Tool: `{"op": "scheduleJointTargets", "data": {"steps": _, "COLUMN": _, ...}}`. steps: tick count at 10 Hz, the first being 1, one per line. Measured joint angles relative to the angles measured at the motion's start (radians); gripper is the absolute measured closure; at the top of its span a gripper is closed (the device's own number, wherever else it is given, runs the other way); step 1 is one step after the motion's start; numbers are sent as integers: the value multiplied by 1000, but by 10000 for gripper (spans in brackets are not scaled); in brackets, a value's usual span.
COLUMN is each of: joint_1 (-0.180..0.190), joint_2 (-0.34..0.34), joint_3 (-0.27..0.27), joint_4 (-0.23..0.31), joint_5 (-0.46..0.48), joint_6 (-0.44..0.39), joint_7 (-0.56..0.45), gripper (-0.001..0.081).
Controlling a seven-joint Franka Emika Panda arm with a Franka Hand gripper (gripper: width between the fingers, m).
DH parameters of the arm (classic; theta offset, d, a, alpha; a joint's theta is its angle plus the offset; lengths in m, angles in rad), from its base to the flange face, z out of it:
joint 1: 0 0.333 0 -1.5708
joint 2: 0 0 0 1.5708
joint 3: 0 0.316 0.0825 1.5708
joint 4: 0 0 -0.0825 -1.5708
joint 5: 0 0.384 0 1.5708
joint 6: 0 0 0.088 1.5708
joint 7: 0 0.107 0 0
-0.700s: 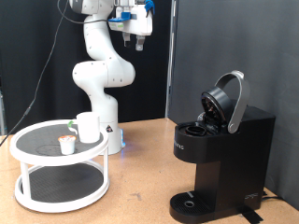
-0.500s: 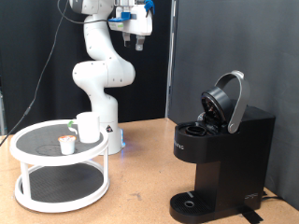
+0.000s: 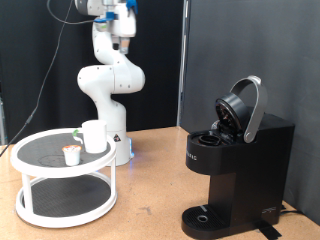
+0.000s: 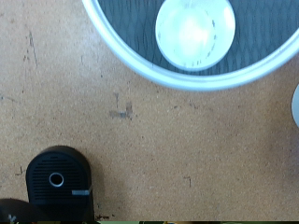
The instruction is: Make a cup of coffee with the keurig machine
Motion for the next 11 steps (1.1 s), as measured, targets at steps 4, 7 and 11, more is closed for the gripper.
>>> {"op": "scheduleJointTargets", "data": {"steps": 4, "joint_1": -17, "joint_2": 15, "joint_3": -38, "joint_4": 12, "joint_5": -19, "joint_6": 1, "joint_7": -42, "gripper": 72}}
{"op": "scheduleJointTargets", "data": {"steps": 7, "joint_1": -27, "joint_2": 17, "joint_3": -79, "joint_4": 13, "joint_5": -45, "joint_6": 1, "joint_7": -93, "gripper": 72}}
{"op": "scheduleJointTargets", "data": {"steps": 11, "joint_1": -57, "joint_2": 52, "joint_3": -191, "joint_4": 41, "joint_5": -116, "joint_6": 2, "joint_7": -220, "gripper": 72}}
